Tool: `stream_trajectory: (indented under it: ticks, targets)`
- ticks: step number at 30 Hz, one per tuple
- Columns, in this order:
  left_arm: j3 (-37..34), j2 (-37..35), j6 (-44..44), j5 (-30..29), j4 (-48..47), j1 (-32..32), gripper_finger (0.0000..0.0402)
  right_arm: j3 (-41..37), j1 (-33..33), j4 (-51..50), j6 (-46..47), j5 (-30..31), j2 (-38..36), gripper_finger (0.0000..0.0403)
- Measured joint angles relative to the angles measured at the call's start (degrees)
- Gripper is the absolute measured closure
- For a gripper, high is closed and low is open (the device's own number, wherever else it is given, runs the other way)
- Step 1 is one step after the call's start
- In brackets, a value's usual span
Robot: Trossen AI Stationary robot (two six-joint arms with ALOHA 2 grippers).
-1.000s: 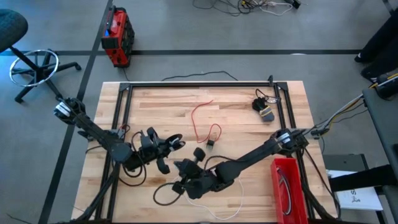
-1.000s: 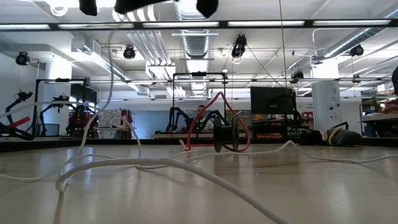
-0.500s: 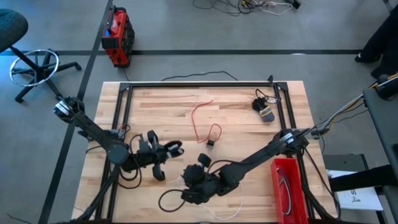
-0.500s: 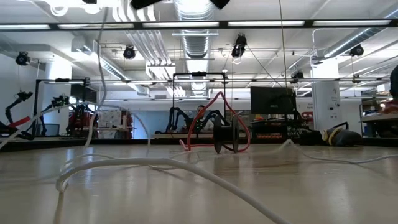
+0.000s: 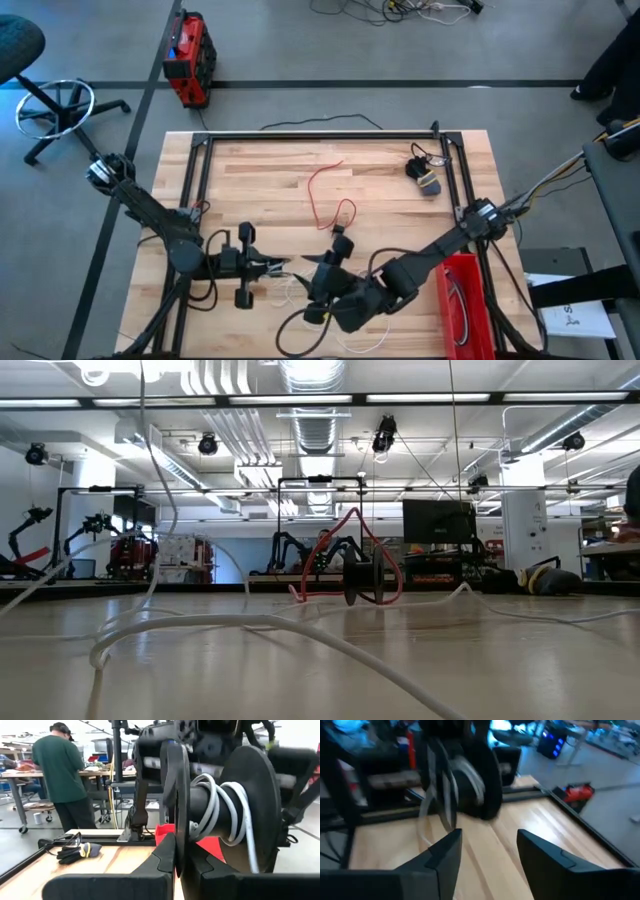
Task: Coil cords
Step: Coil the white wire onto the spool
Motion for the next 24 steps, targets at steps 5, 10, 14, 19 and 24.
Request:
stream_trajectory:
  ticks: [5,10,14,19,24]
  targets:
    - [0.0,0.2,-0.3,0.4,-1.2,-0.1,0.0401,0.0,-0.6,6.3,-8.1,-4.1,-0.5,0.0239]
    - [0.0,0.2,-0.2,0.1,-1.5,-0.1,0.0401,0.0,-1.5,7.2,-8.8,-6.8,-0.3,0.0259]
    - [0.0,0.2,-0.1,0.4,-2.1,-0.2,0.0401,0.0,-1.6,6.4,-9.0,-10.1,-0.3,0.0273]
    - [0.0,0.2,-0.8,0.0,-3.2,-0.2,0.0401,2.0,-0.8,-1.1,-7.0,-10.6,-1.0,0.0282]
    - [0.0,0.2,-1.0,-0.8,-3.0,0.0,0.0401,3.9,0.0,-1.5,-7.4,-13.6,-1.1,0.0276]
